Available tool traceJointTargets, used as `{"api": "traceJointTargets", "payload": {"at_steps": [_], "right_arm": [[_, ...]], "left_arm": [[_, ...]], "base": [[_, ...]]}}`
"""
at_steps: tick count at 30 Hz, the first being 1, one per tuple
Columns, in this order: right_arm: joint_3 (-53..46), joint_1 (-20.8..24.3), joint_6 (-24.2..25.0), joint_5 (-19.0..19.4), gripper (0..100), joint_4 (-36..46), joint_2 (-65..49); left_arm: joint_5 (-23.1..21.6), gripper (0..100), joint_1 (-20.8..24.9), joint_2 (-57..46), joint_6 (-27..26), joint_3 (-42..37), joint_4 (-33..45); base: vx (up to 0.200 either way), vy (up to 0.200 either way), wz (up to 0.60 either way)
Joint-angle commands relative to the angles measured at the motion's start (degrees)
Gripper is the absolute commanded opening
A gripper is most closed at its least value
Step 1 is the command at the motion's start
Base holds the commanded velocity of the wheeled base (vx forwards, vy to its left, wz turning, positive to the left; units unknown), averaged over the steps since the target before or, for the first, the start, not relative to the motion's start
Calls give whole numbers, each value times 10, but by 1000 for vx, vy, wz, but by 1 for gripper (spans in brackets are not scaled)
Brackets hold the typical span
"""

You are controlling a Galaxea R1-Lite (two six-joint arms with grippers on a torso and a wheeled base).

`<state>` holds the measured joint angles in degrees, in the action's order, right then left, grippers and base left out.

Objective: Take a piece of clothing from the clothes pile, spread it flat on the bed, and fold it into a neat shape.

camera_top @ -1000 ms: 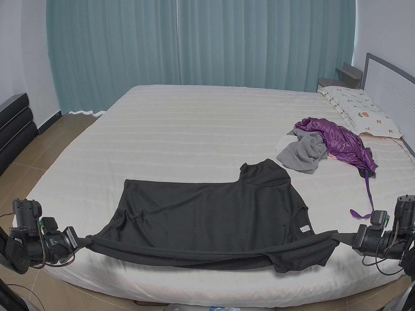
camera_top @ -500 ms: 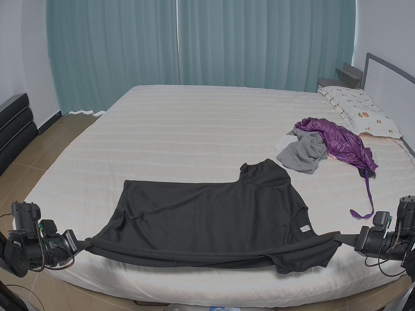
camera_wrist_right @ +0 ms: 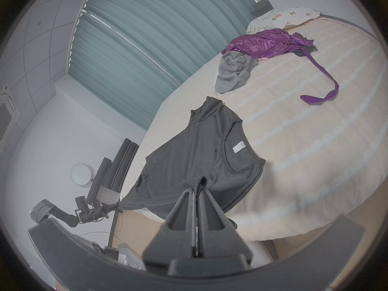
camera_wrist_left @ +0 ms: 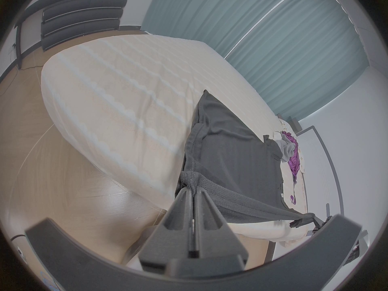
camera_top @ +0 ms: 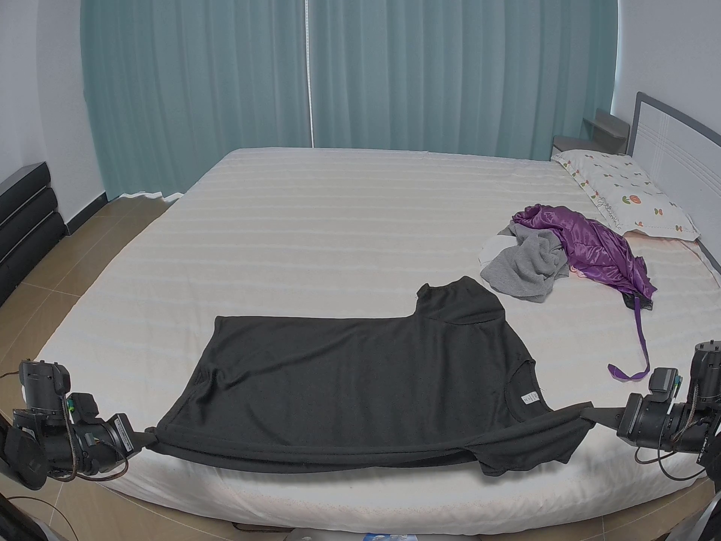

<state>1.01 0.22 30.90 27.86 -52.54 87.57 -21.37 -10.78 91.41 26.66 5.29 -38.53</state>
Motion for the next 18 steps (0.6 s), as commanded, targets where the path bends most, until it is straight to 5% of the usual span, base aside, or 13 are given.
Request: {"api": "traceJointTargets", "payload": {"at_steps": [1, 18], "right_arm": [[-10, 0, 0, 0, 0, 0, 1], [10, 4, 0, -3, 0, 11, 19]], "left_arm": [[0, 0, 1, -29, -11, 6, 30], [1, 0, 1, -5, -6, 75, 72]], "base": [[0, 0, 0], [0, 0, 0]]}}
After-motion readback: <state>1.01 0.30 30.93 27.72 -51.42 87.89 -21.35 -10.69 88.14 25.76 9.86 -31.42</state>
